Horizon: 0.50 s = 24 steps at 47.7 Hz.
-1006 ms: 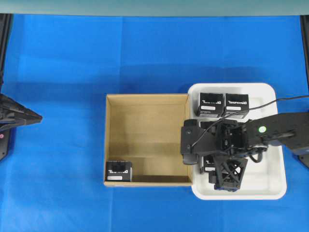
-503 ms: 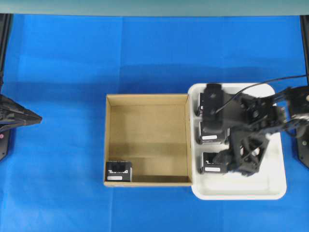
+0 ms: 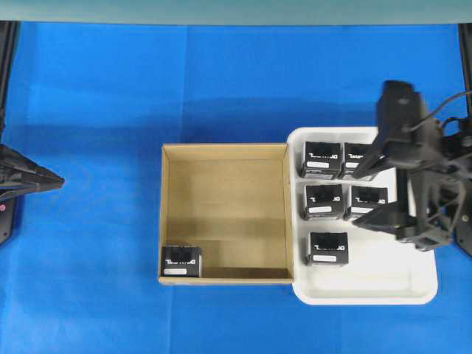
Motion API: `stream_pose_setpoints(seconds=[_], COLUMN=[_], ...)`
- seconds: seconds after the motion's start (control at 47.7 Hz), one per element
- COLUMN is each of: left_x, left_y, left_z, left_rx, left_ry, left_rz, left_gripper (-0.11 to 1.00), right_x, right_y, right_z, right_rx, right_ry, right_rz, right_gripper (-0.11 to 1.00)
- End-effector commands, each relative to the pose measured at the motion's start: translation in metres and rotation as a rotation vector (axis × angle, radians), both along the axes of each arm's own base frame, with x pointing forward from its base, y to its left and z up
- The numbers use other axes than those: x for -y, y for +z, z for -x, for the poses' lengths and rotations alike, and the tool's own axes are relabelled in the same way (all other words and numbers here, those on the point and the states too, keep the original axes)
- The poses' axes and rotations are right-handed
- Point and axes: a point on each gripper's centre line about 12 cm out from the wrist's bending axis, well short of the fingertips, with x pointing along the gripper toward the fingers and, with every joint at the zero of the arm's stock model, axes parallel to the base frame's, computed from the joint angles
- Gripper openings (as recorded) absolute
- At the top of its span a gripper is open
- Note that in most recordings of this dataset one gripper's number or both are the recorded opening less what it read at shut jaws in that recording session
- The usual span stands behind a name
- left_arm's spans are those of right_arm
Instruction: Pick the box from inside the cardboard box.
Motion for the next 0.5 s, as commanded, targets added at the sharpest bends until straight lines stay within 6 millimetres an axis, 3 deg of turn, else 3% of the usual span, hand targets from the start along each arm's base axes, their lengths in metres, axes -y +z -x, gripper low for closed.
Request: stream_pose_setpoints(seconds=[0.0, 0.482], left_x=[0.0003, 0.0004], left_y=[0.0118, 0.0109], left_z=[-0.0024, -0.0027], left_rx=[0.028, 0.025], left_ry=[-0.002, -0.001], left_rz=[-0.002, 0.001], left_gripper=[-0.07, -0.07], right_x=[0.0003, 0.0004], right_y=[0.0051, 0.0004], right_z=[0.0054, 0.0151], right_rx=[0.027, 0.033], right_ry=[-0.003, -0.004], right_rz=[-0.001, -0.001], right_gripper=[0.96, 0.96])
